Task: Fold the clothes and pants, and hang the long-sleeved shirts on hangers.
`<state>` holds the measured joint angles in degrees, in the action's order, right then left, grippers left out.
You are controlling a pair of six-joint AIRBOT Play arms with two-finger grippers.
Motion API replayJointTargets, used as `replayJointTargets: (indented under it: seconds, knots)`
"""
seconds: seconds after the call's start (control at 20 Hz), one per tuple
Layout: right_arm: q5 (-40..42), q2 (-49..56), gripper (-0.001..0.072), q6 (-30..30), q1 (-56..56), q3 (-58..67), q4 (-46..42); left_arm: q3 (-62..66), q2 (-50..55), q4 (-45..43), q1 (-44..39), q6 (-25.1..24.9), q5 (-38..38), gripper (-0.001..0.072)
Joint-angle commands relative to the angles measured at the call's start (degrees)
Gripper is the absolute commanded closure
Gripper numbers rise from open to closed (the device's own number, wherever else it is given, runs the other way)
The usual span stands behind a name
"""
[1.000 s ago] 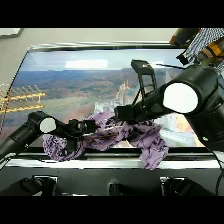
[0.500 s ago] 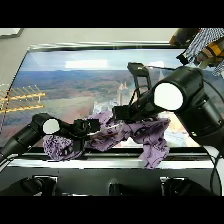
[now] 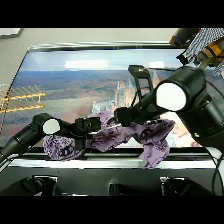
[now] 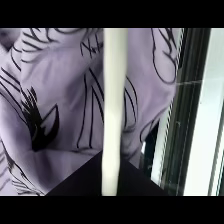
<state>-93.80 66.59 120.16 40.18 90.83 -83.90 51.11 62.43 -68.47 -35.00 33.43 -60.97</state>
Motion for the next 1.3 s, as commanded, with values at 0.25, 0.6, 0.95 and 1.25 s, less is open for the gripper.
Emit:
replayJointTargets:
  seconds: [0.25, 0.6, 0.95, 1.25]
  knots:
    - [-10.6, -11.3, 0.0191, 4.8, -14.0, 1.2, -21.7, 0.1, 0.0, -0.1, 0.0, 0.2, 0.6, 0.0683]
    - [-7.4, -6.6, 0.019, -47.6, -28.6, 0.9, 14.5, 0.1, 0.0, -0.1, 0.0, 0.2, 0.4, 0.0683]
    - [-9.6, 5.0, 0.019, -67.6, -18.3, 0.9, 14.5, 0.1, 0.0, -0.1, 0.0, 0.2, 0.4, 0.0682]
    - [-9.7, 7.4, 0.0197, -68.9, -18.1, -1.2, 17.7, 0.1, 0.0, -0.1, 0.0, 0.2, 0.4, 0.0682]
